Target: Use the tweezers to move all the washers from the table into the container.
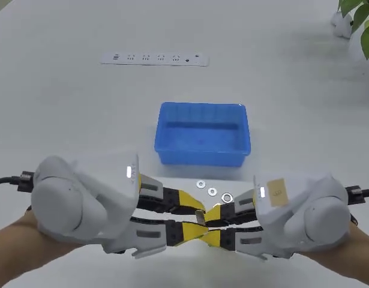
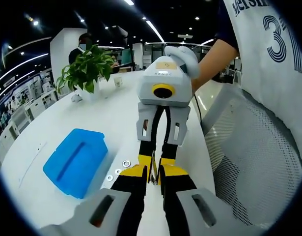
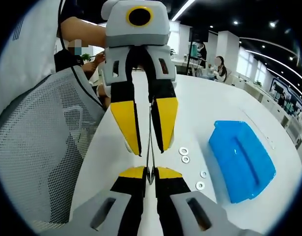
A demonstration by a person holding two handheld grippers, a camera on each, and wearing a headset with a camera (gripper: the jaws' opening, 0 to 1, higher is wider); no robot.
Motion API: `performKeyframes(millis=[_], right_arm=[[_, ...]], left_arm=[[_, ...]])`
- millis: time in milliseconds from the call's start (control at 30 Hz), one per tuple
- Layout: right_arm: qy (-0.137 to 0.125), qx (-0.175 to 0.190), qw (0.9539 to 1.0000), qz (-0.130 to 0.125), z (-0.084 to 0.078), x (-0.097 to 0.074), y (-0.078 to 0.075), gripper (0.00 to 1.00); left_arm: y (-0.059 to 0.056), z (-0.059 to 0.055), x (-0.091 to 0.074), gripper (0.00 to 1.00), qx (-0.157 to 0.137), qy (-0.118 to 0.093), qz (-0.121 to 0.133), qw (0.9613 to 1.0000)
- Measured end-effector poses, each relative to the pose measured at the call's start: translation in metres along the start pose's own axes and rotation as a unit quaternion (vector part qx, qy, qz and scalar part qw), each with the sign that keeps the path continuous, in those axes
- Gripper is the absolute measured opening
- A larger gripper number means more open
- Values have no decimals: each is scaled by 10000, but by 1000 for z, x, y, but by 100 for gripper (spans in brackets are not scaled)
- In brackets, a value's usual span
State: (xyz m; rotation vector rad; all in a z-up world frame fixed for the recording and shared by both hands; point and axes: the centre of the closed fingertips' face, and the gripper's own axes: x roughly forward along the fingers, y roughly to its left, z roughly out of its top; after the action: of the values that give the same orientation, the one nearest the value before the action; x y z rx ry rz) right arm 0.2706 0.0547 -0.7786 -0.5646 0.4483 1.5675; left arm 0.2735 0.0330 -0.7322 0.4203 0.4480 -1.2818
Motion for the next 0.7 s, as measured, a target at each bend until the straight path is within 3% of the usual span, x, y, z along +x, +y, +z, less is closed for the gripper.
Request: performKeyframes(millis=[200,433,700], right_arm=[[11,15,10000,3,0,0,0,8],[87,-74,9999,33,2,2,2,8],[121,-436,9990,-21,19,14,0,9]], left_arm=[[0,6,2,8,-70,-164,-26,9998],[-2,5,0,8,123,-57,-108,9998],[0,1,-20,8,247,68,47,9997]])
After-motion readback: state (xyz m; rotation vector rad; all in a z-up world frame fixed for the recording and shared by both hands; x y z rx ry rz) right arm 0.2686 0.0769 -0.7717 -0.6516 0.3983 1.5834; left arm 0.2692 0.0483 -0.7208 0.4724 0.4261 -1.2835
